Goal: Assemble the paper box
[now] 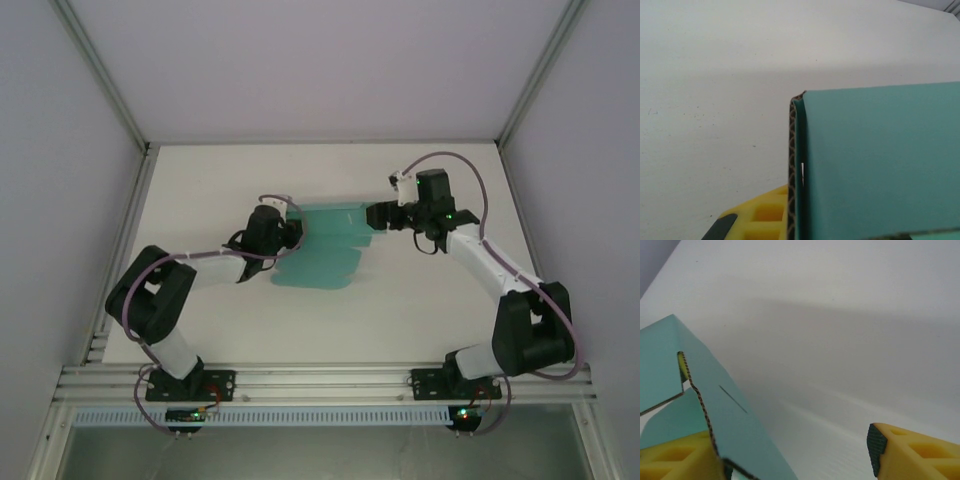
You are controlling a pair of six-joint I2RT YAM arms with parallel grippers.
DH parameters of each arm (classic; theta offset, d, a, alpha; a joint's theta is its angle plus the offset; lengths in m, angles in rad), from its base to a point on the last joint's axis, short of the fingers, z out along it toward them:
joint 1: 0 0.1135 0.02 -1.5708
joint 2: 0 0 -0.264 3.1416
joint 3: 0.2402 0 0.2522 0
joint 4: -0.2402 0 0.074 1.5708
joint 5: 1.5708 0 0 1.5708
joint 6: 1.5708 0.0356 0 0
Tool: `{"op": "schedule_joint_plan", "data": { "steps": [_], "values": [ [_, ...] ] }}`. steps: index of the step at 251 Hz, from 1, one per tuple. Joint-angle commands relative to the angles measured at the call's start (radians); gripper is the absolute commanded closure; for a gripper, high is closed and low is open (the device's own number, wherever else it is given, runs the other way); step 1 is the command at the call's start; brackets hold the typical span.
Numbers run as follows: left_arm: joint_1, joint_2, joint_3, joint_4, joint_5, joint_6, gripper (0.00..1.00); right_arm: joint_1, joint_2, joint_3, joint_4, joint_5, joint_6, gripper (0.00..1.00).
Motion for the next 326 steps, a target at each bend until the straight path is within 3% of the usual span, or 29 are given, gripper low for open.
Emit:
{"op": "schedule_joint_plan", "data": {
  "steps": [1,47,98,161,265,292,326],
  "values": [
    [-0.009,-0.040,0.012,0.040,0.062,0.032,1.00,0.007,0.022,0.063,-0.058,-0.054,0.041,0.31],
    [-0.010,-0.041,0.054,-0.083,-0.065,0.005,1.00,0.021,-0.057,0.077,-0.127,0.085,-0.012,0.14],
    [-0.009,-0.045,0.061,-0.100,-0.057,0.005,1.00,0.024,-0.170,0.045,-0.066,0.188,-0.006,0.01],
    [-0.009,-0.049,0.070,-0.117,-0.076,-0.032,1.00,0.064,-0.035,0.141,-0.107,0.177,-0.024,0.01],
    [-0.010,-0.040,0.113,-0.177,-0.060,-0.080,1.00,0.179,0.135,0.083,0.009,0.123,-0.045,0.01],
    [-0.015,-0.041,0.109,-0.156,-0.040,-0.054,1.00,0.210,0.167,0.092,0.065,0.218,-0.037,0.00],
    [-0.028,-0.047,0.081,-0.100,-0.014,-0.027,1.00,0.256,0.191,0.072,0.221,0.455,0.052,0.01]
  ]
}}
